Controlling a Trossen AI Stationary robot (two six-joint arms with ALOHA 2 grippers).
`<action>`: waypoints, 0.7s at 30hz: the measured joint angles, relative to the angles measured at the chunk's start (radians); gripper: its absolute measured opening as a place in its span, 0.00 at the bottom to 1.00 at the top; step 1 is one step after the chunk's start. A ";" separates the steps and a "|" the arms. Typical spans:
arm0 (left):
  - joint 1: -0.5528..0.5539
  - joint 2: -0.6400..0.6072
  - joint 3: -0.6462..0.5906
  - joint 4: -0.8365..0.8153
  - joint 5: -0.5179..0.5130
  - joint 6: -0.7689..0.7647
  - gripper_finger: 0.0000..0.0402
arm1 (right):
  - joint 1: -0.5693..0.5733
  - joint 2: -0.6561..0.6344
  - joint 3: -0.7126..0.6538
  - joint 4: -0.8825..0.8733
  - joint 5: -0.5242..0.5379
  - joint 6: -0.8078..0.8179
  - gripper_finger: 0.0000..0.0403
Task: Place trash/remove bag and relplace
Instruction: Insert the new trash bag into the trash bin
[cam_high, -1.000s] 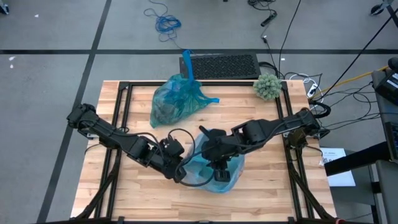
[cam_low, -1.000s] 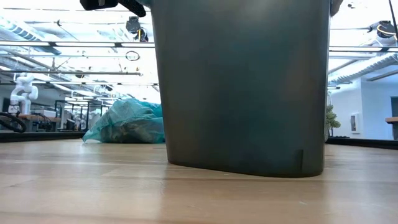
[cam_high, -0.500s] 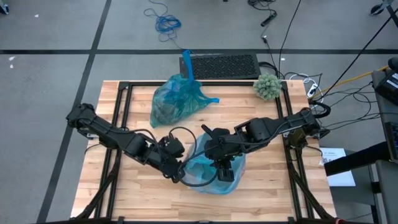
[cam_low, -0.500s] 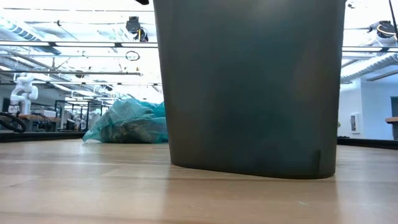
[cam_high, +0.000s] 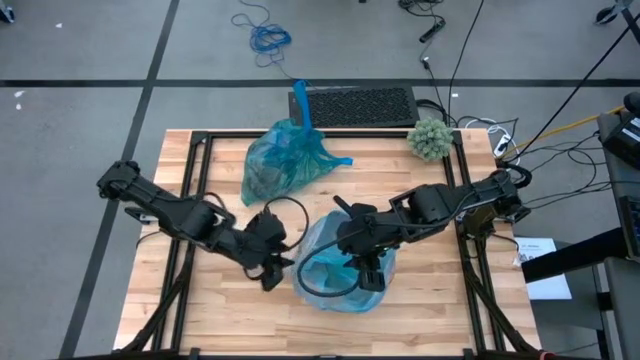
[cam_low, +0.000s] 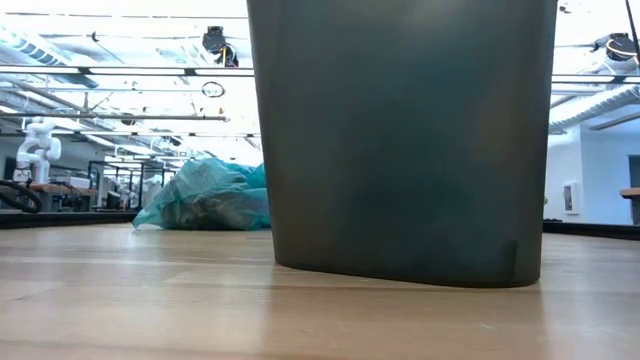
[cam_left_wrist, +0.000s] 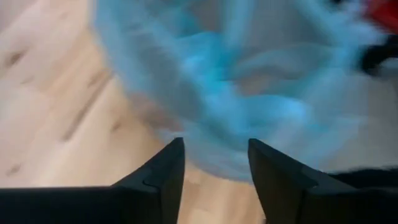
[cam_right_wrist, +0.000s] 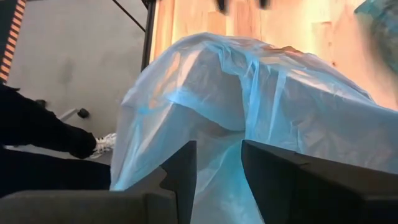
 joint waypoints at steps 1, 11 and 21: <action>-0.010 -0.014 0.000 0.028 0.017 0.020 0.41 | 0.002 -0.007 0.000 -0.001 0.000 0.007 0.30; -0.026 0.033 0.002 0.195 0.150 0.157 0.03 | 0.015 -0.029 0.000 -0.020 0.001 0.054 0.29; -0.036 0.093 0.002 0.219 0.179 0.169 0.00 | 0.114 -0.029 0.000 -0.158 0.000 0.228 0.15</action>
